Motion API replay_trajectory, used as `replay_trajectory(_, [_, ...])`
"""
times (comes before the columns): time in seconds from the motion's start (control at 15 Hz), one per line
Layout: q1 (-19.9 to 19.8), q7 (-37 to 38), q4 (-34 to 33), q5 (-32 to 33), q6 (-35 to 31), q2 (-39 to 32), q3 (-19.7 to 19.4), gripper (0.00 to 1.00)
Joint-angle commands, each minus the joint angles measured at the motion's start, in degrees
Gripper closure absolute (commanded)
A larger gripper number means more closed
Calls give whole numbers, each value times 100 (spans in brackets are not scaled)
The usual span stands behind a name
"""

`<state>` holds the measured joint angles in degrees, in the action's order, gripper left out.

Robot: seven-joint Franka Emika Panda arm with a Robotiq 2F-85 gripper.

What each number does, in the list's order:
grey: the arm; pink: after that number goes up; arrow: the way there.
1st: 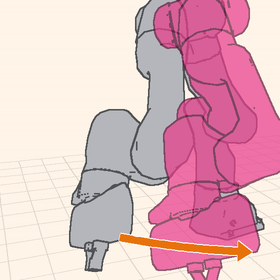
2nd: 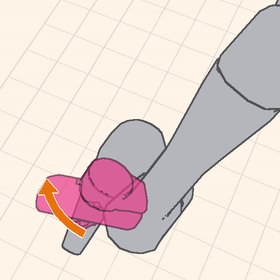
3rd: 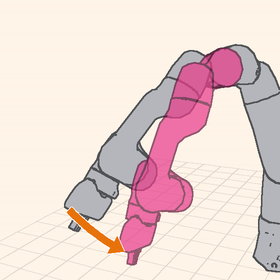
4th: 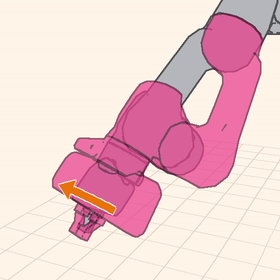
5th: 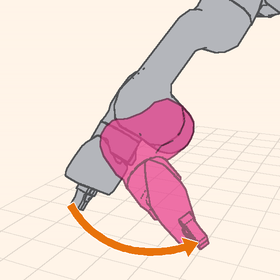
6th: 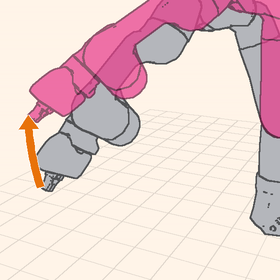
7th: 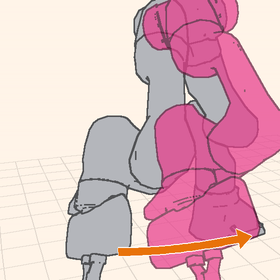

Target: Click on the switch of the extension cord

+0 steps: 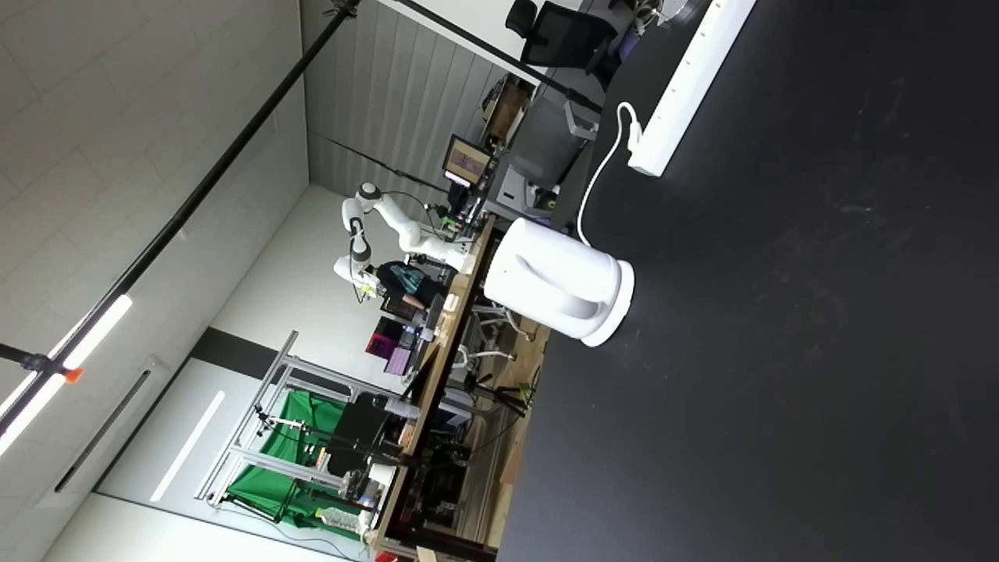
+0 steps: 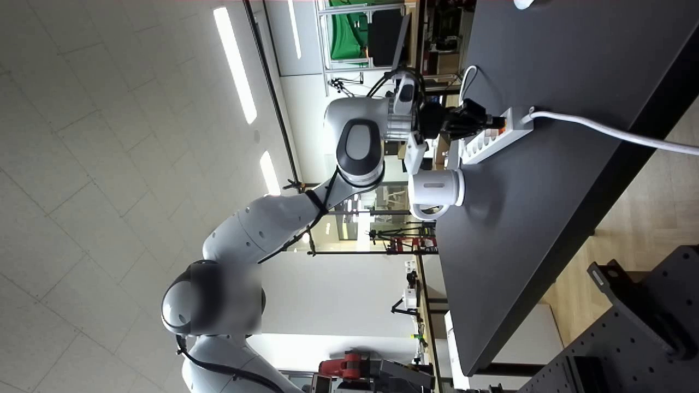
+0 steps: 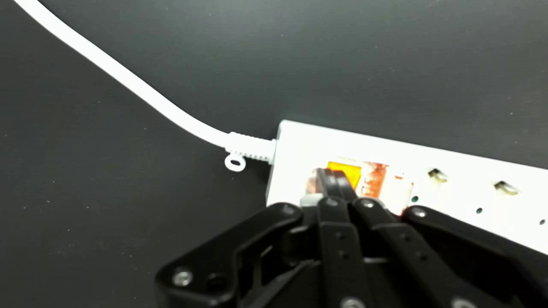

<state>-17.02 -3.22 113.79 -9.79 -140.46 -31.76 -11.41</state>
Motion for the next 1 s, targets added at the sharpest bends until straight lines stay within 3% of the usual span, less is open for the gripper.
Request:
replay_trajectory(0.0, [49,282,-26,141,-13,-58,-43,100])
replay_trajectory(0.53, [757,912,1296,817,-2204,348,-446,100])
replay_trajectory(0.73, [1222,1253,1684,1105,-2808,409,-827,100])
replay_trajectory(0.93, [2008,1684,2037,1363,-3281,400,-1506,100])
